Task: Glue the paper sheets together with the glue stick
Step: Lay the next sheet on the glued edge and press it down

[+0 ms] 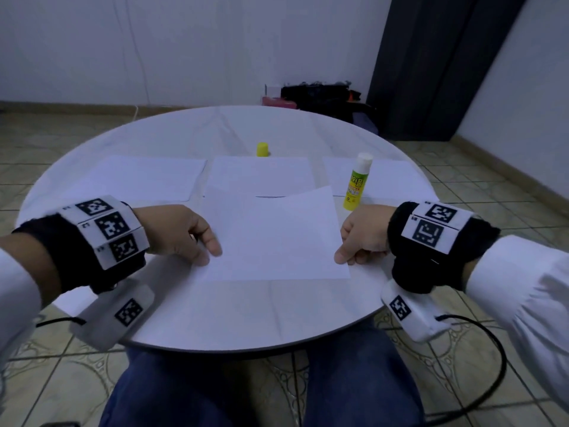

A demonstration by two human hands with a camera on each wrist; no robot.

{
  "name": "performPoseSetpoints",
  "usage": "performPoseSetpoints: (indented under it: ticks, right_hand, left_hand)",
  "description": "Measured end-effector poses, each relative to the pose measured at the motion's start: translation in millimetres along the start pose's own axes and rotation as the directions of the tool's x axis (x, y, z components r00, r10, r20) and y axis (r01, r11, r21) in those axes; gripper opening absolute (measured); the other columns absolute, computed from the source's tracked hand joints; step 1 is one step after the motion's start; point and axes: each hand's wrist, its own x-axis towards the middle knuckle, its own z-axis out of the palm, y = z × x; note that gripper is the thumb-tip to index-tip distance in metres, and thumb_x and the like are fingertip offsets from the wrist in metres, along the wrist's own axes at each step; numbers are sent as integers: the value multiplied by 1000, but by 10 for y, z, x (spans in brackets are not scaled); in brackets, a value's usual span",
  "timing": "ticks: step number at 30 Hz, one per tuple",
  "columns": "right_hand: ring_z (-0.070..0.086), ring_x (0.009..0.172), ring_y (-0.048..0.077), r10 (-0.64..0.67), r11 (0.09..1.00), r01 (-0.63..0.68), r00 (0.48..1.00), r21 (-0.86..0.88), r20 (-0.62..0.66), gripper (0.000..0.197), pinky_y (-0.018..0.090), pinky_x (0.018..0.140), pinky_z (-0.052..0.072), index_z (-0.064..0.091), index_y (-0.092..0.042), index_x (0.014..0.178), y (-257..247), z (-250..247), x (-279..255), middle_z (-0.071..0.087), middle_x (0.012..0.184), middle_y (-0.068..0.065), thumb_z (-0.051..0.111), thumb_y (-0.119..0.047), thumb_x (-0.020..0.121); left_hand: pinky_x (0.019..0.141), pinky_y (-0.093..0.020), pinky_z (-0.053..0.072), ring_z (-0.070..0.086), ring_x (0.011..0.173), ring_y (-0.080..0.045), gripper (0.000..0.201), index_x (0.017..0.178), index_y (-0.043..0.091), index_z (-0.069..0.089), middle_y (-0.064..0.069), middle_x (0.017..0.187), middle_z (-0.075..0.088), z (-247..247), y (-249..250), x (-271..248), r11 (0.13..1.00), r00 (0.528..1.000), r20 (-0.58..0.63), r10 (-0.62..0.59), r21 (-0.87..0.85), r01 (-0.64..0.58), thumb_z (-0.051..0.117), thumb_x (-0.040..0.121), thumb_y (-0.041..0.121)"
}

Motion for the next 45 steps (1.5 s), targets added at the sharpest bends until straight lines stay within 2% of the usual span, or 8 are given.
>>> performPoseSetpoints:
  ticks: [10, 27, 33, 36, 39, 41, 43, 45]
  right_hand:
    - [48, 37, 3, -14, 999, 13, 1000, -53, -4, 26, 9, 32, 30, 58, -11, 61, -6, 1, -25, 59, 47, -7, 75, -18, 79]
    - [49, 51, 8, -3, 990, 4, 1000, -144, 6, 27, 10, 31, 32, 56, -13, 62, -25, 3, -29, 62, 69, 1, 73, -22, 81]
    - [49, 54, 9, 19, 985, -20, 1000, -174, -5, 28, 13, 43, 37, 54, -13, 62, -59, 29, -8, 63, 75, 2, 72, -20, 82]
    - [55, 69, 16, 43, 972, -56, 997, -228, -65, 22, 20, 54, 42, 60, -11, 86, -113, 35, -59, 65, 92, 7, 75, -25, 79]
    - [56, 85, 20, 51, 973, -76, 992, -216, -119, 82, 23, 57, 45, 30, -13, 141, -82, 34, -70, 60, 104, 4, 78, -28, 76]
    - [49, 69, 13, 5, 978, -23, 996, -208, -87, 87, 16, 45, 37, 25, -26, 146, -61, 17, -70, 55, 97, -4, 77, -27, 77]
    - [42, 65, 8, 4, 967, -16, 999, -255, -46, 79, 16, 47, 30, 33, -30, 144, -60, -8, -75, 51, 104, -8, 76, -30, 78]
    - [37, 61, 4, 7, 969, -11, 1000, -247, -18, 82, 17, 49, 28, 35, -30, 144, -55, -33, -71, 46, 84, -11, 78, -29, 75]
  left_hand:
    - [64, -13, 40, 54, 57, 2, 17, 81, 36, 70, 15, 61, 62, 3, 4, 7, 1000, 1000, 1, -6, -7, 6, 77, 77, 22]
    - [73, -17, 42, 57, 70, -5, 17, 82, 38, 70, 9, 77, 66, 9, 1, 13, 1000, 1000, -2, -2, 7, 2, 78, 77, 24]
    - [74, -18, 43, 58, 70, -5, 16, 82, 37, 71, 9, 77, 68, 13, -9, 14, 1000, 1000, -6, -3, 7, 3, 78, 76, 24]
    - [66, -15, 40, 55, 65, -3, 15, 81, 36, 71, 12, 67, 62, 18, 2, 15, 1000, 1000, -14, -3, 8, 3, 77, 77, 23]
    - [66, -15, 40, 54, 65, -5, 16, 81, 35, 70, 11, 66, 61, 21, 11, 20, 1000, 1000, -12, -2, 20, 2, 77, 77, 22]
    - [67, -16, 41, 54, 67, -7, 16, 81, 35, 70, 10, 69, 61, 19, 19, 25, 1000, 1000, -8, -7, 28, 7, 77, 77, 22]
    - [69, -16, 41, 55, 70, -7, 16, 81, 35, 70, 9, 71, 62, 15, 32, 28, 999, 1000, -7, -11, 38, 11, 77, 77, 22]
    - [67, -15, 41, 56, 69, -6, 15, 81, 35, 70, 9, 71, 62, 11, 44, 30, 999, 1000, -5, -16, 48, 16, 77, 77, 23]
